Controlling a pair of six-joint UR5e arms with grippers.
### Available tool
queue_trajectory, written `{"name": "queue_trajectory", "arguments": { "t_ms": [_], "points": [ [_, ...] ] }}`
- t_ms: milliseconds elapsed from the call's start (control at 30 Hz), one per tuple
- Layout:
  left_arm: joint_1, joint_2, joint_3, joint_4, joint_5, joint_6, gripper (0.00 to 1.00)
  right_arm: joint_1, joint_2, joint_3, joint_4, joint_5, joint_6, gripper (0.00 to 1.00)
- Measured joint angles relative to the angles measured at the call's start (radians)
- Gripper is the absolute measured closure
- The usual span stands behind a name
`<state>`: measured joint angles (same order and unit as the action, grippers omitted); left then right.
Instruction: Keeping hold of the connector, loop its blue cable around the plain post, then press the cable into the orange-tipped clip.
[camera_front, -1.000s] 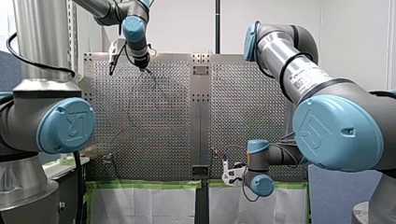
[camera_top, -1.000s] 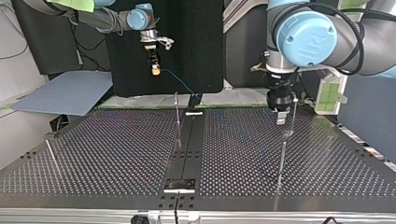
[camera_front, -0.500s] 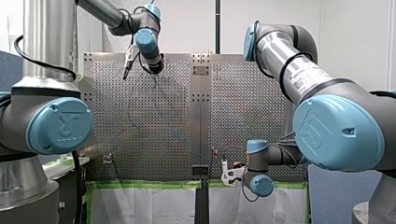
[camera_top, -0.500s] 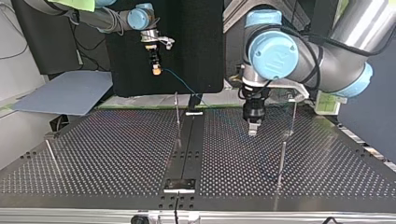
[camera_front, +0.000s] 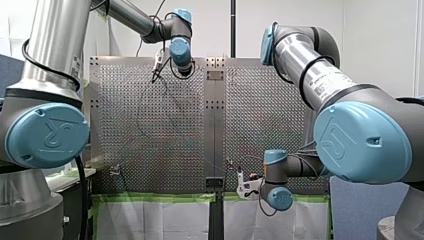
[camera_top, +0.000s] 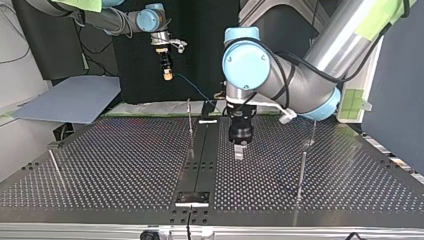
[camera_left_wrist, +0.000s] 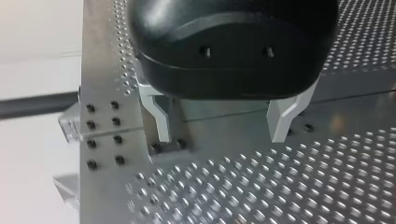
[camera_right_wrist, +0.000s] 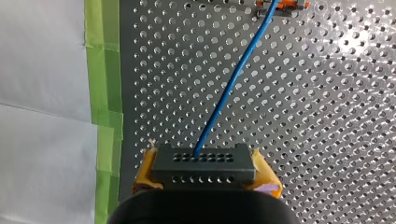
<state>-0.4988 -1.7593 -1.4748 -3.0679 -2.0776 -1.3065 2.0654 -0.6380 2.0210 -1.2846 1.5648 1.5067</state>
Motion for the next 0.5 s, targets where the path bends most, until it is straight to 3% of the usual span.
{"name": "queue_trajectory", "arguments": {
  "t_ms": [167,500],
  "points": [
    [-0.015,-0.047,0.017,0.042,-0.048,0.047,0.01,0.002,0.0,0.0,0.001,0.0,0.0,1.0],
    [0.009,-0.137,0.019,0.072,-0.148,0.148,0.01,0.005,0.0,0.0,0.003,0.0,0.0,1.0]
  ]
}}
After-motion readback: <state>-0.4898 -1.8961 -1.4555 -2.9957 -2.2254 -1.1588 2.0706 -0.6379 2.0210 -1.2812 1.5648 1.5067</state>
